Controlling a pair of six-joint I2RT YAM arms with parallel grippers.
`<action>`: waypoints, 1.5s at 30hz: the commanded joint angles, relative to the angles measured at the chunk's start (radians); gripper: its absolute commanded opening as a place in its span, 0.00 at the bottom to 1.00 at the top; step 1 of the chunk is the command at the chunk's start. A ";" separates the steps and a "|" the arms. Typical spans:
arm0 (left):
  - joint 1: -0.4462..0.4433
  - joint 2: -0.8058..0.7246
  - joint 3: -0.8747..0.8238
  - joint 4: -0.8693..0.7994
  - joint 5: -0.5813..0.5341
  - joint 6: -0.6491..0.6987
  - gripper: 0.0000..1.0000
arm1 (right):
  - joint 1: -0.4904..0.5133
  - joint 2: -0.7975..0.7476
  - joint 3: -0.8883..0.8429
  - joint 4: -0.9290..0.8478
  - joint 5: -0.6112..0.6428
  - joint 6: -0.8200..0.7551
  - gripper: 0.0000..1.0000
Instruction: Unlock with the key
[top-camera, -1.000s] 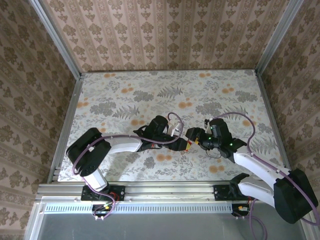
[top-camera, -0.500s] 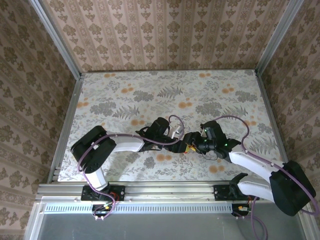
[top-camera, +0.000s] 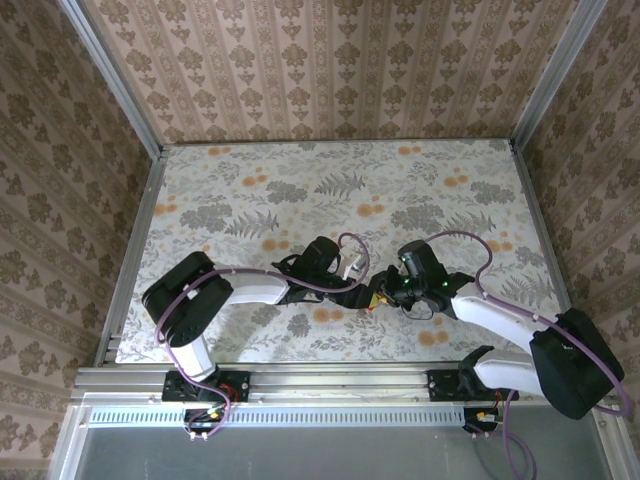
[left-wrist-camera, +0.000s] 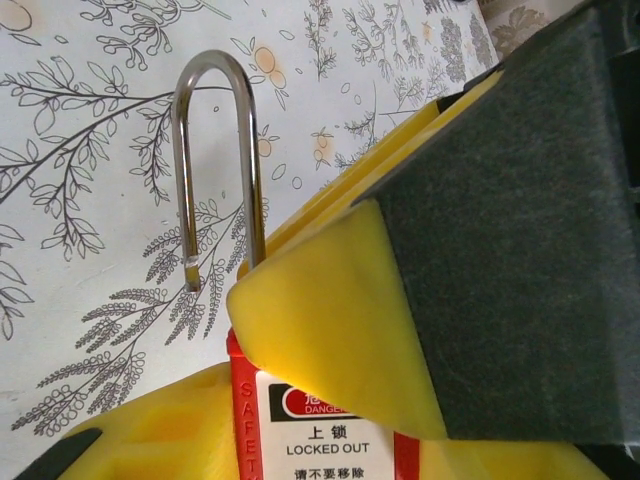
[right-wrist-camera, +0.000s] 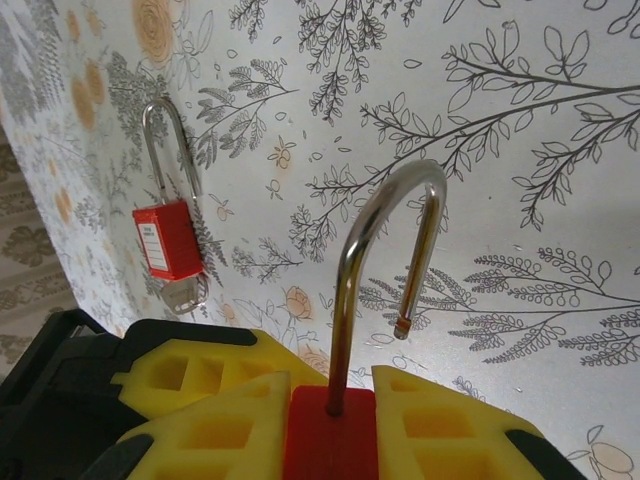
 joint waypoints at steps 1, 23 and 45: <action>0.006 -0.012 -0.005 0.089 -0.017 0.036 0.53 | 0.013 0.025 0.071 -0.200 -0.023 -0.082 0.05; 0.064 -0.600 -0.116 -0.479 -0.367 0.253 0.86 | 0.027 0.558 0.661 -0.938 0.378 -0.359 0.06; 0.064 -0.767 -0.141 -0.595 -0.433 0.224 0.88 | 0.210 0.659 0.881 -0.868 0.371 -0.214 0.61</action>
